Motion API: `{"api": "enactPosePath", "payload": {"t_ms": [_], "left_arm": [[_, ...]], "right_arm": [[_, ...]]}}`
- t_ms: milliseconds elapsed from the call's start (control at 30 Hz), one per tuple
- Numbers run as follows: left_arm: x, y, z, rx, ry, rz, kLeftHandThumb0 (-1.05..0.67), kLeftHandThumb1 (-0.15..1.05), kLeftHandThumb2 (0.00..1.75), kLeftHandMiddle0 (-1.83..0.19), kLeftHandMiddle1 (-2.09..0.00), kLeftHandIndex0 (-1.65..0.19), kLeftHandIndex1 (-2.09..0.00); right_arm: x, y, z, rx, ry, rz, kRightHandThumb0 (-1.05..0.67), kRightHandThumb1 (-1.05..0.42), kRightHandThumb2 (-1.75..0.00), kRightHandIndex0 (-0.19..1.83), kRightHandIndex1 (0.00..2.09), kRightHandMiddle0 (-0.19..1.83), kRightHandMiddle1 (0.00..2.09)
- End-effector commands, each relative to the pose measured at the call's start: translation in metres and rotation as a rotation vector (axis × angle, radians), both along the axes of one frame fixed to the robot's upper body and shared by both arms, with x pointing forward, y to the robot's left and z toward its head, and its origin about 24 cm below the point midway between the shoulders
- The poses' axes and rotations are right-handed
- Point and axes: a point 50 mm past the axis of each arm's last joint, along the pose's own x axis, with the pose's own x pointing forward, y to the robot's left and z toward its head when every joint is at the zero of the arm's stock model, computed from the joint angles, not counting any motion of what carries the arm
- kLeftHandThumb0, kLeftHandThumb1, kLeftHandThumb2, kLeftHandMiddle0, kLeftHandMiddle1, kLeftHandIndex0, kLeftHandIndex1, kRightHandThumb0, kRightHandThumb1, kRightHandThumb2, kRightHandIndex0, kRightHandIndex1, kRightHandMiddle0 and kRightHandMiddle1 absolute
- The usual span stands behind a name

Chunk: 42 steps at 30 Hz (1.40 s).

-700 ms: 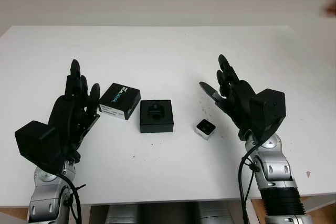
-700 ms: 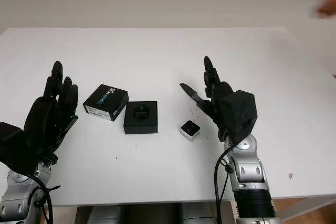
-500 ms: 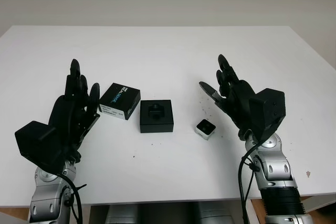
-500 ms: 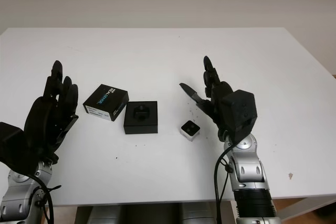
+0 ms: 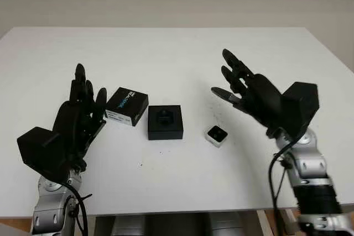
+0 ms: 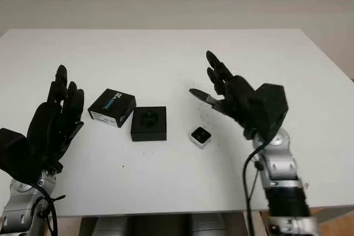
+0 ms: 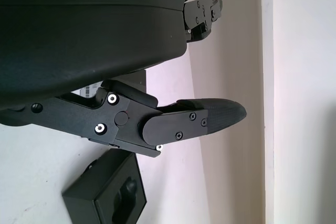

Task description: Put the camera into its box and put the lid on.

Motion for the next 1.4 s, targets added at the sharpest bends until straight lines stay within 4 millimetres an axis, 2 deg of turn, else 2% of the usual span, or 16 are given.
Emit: {"api": "enactPosePath", "payload": {"t_ms": [0,167,267,400,733,933,1133,1367], "left_arm": [[0.001,-0.001,0.009,0.017,-0.037,-0.007,-0.61,1.05,0.56,0.19,0.0,0.19,0.0],[0.001,0.0,0.011,0.014,-0.033,-0.013,-0.61,1.05,0.55,0.19,0.0,0.19,0.0],[0.001,-0.001,0.011,0.022,-0.024,-0.011,-0.62,1.05,0.55,0.19,0.0,0.19,0.0],[0.0,-0.001,0.012,0.028,-0.029,-0.02,-0.62,1.05,0.56,0.19,0.0,0.19,0.0],[0.001,-0.003,0.011,0.019,-0.027,-0.03,-0.62,1.05,0.55,0.19,0.0,0.19,0.0],[0.002,-0.003,0.011,0.02,-0.026,-0.038,-0.63,1.05,0.55,0.19,0.0,0.19,0.0],[0.003,-0.002,0.012,0.026,-0.027,-0.034,-0.62,1.05,0.55,0.19,0.0,0.19,0.0],[0.003,-0.001,0.012,0.017,-0.03,-0.038,-0.61,1.05,0.55,0.19,0.0,0.19,0.0]], "right_arm": [[0.002,-0.007,0.021,-0.118,-0.058,0.036,-0.57,-0.8,-0.02,0.21,0.18,0.24,0.17],[-0.001,-0.015,0.046,-0.37,-0.072,0.107,-0.5,-0.74,-0.05,0.27,0.14,0.34,0.14],[-0.005,-0.014,0.049,-0.533,-0.096,0.128,-0.54,-0.75,-0.05,0.28,0.13,0.34,0.12],[-0.01,-0.008,0.044,-0.698,-0.093,0.195,-0.55,-0.78,-0.06,0.26,0.1,0.32,0.09],[-0.015,0.008,0.013,-0.817,-0.118,0.258,-0.52,-0.8,-0.06,0.26,0.08,0.29,0.05],[-0.018,0.014,-0.005,-0.828,-0.167,0.267,-0.53,-0.85,-0.07,0.28,0.08,0.29,0.06],[-0.017,0.016,-0.016,-0.833,-0.258,0.288,-0.54,-0.86,-0.06,0.4,0.14,0.39,0.11],[-0.016,0.014,-0.02,-0.846,-0.311,0.292,-0.52,-0.86,-0.06,0.48,0.2,0.46,0.16]]}}
